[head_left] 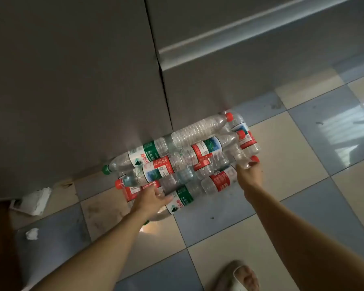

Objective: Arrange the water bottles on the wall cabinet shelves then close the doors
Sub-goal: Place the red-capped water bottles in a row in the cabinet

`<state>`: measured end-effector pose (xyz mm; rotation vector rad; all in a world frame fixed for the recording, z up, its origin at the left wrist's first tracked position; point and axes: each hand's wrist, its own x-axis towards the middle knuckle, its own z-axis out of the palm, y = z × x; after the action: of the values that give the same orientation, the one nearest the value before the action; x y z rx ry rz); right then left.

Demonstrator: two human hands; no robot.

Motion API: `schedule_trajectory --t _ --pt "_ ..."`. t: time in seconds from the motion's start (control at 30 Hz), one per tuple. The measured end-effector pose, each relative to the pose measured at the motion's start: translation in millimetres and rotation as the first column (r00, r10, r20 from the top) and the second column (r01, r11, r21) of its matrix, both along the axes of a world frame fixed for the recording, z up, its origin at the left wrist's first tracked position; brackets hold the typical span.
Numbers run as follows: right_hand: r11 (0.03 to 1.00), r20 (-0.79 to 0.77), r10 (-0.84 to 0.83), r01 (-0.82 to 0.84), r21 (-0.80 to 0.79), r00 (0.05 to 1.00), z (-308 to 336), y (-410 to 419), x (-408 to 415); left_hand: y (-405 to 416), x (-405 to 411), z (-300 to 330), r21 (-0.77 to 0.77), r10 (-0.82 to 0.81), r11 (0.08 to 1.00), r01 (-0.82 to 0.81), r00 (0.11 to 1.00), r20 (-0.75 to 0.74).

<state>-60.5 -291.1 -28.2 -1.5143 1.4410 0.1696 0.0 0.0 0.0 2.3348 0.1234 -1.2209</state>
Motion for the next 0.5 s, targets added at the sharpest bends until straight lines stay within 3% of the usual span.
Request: schedule_trajectory --t 0.07,0.13,0.27,0.5 --pt "0.996 -0.057 -0.065 0.060 -0.073 0.996 -17.6 -2.8 -1.1 -2.9 -6.0 -14.3 0.019 -0.091 0.996 0.090 0.992 0.090" --pt "0.984 -0.002 -0.175 0.175 -0.034 0.985 -30.5 -4.4 0.1 0.2 -12.0 -26.3 0.079 -0.242 0.970 0.230 0.937 0.251" --pt "0.947 0.122 -0.319 0.311 0.082 0.940 -50.1 0.4 -0.4 13.4 -28.7 -49.9 0.196 -0.533 0.842 0.503 0.722 0.440" --pt "0.891 0.136 -0.443 0.417 0.181 0.886 -47.2 0.8 -9.7 10.5 -50.7 -63.8 0.430 -0.767 0.634 0.642 0.455 0.452"
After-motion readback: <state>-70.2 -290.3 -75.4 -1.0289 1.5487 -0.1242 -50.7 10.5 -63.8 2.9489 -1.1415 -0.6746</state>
